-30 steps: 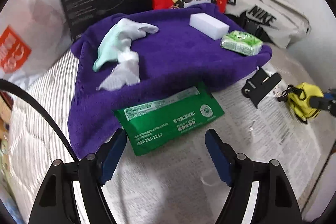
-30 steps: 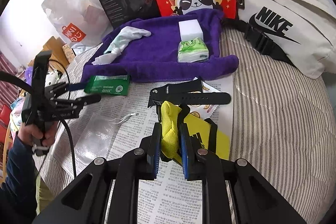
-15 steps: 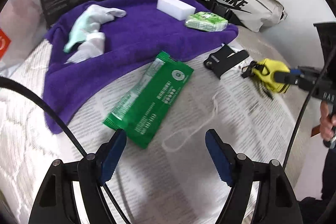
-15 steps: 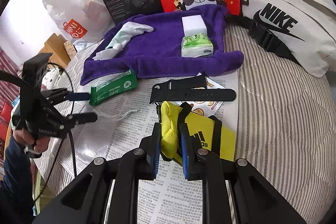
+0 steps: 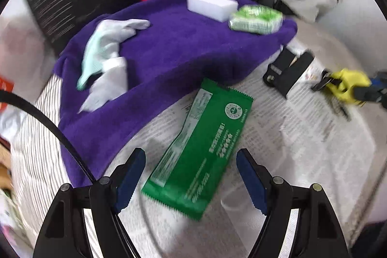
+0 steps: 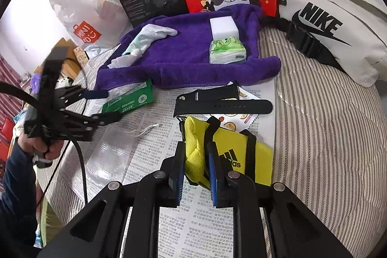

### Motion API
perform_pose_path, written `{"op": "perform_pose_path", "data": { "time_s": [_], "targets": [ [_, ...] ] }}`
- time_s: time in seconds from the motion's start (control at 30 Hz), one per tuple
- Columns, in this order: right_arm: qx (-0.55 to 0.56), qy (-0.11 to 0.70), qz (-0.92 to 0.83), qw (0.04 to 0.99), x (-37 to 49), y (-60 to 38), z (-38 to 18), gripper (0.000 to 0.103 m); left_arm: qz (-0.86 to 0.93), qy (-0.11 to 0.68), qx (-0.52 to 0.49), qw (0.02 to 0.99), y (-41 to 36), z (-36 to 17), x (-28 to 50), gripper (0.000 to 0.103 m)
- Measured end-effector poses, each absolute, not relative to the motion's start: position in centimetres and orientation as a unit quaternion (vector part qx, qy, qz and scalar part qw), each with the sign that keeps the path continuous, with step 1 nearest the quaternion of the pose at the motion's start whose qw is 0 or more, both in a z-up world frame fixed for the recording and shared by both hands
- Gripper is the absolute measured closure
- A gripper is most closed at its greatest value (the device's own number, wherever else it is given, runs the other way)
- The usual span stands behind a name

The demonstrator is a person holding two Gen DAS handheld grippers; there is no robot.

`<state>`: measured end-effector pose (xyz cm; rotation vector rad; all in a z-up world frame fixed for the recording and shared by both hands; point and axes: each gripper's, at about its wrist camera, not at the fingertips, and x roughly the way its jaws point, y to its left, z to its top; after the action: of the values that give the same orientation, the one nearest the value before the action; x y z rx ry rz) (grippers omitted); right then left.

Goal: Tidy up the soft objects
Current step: 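Lift the yellow bag with the right tool while the left grasps the flat green wipes packet, then set the yellow bag on the towel with the right tool while the left lifts the green packet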

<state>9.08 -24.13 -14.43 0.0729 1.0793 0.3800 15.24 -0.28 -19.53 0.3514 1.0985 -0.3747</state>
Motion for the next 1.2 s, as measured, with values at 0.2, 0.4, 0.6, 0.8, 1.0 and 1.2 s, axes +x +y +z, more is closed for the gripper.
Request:
{"op": "perform_pose_path", "data": {
  "time_s": [0.2, 0.4, 0.6, 0.8, 1.0, 1.2],
  "targets": [
    [0.034, 0.512, 0.175, 0.840, 9.0, -24.4, -14.3, 0.085, -0.224, 0.506, 0.155, 0.818, -0.9, -19.7, 14.6, 0.060],
    [0.032, 0.512, 0.172, 0.841, 9.0, -24.4, -14.3, 0.086, -0.210, 0.514, 0.119, 0.823, -0.3, -19.4, 13.9, 0.076],
    [0.024, 0.502, 0.169, 0.848, 8.9, -24.5, -13.2, 0.086, -0.191, 0.517, 0.079, 0.831, 0.8, -18.5, 13.3, 0.079],
    [0.028, 0.490, 0.175, 0.854, 8.9, -24.6, -11.3, 0.086, -0.170, 0.515, 0.035, 0.840, 2.9, -17.3, 12.9, 0.080],
    [0.035, 0.482, 0.189, 0.855, 9.6, -24.0, -10.1, 0.086, -0.162, 0.504, 0.004, 0.848, 4.5, -15.6, 12.2, 0.080],
    [0.042, 0.471, 0.207, 0.856, 10.5, -22.7, -9.0, 0.086, -0.160, 0.491, -0.004, 0.856, 5.6, -13.6, 12.1, 0.080]
  ]
}}
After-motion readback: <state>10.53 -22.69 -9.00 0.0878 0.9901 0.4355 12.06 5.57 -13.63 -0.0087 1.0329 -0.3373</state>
